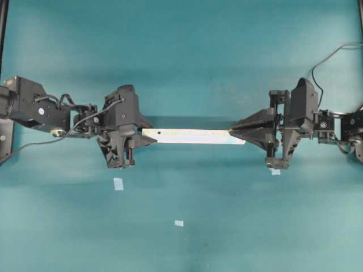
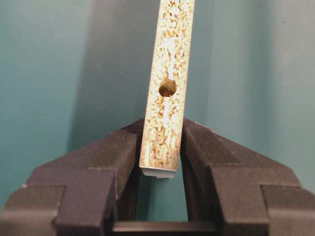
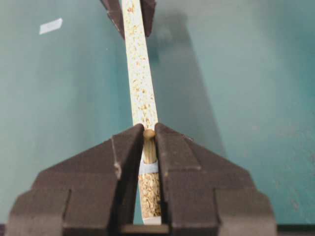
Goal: Insert the rod into the hole on the wooden board.
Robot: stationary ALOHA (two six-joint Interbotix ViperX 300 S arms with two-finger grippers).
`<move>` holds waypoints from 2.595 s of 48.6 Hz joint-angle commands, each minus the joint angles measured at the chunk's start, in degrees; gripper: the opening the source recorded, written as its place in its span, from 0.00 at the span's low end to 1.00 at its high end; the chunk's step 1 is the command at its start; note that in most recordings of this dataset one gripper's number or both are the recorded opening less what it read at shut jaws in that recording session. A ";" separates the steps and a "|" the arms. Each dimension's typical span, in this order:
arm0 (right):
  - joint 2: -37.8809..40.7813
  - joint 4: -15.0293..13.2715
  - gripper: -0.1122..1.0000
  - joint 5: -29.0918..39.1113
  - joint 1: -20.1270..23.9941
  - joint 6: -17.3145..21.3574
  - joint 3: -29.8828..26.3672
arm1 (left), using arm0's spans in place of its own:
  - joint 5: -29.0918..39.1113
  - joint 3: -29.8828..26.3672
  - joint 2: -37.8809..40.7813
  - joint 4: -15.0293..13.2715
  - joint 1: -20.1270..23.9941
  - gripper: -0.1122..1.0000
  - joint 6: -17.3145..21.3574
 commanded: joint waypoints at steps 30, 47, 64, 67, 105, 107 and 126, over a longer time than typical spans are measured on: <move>0.26 0.62 0.22 2.99 2.29 0.18 -0.53 | -0.26 -0.44 -0.79 0.18 0.70 0.40 -0.09; -2.55 0.62 0.21 9.67 2.90 -0.09 -0.09 | -0.18 -0.44 -0.79 0.09 0.70 0.40 -0.18; -2.72 0.62 0.21 11.95 2.81 -0.18 -0.53 | 0.53 -0.62 -0.79 0.09 0.70 0.40 -0.35; -2.72 0.62 0.21 12.48 2.90 -0.26 -0.53 | 0.53 -0.62 -0.79 0.09 0.70 0.40 -0.35; -6.94 -1.58 0.21 26.37 2.81 -0.18 -2.99 | 0.88 -0.79 -0.79 0.09 0.70 0.40 -0.35; -7.21 -1.58 0.21 27.86 2.81 -0.26 -3.34 | 0.88 -0.79 -0.79 0.09 0.70 0.40 -0.35; -8.00 -1.41 0.40 29.62 1.93 -0.70 -3.60 | 0.88 -0.79 -0.79 0.09 0.70 0.40 -0.35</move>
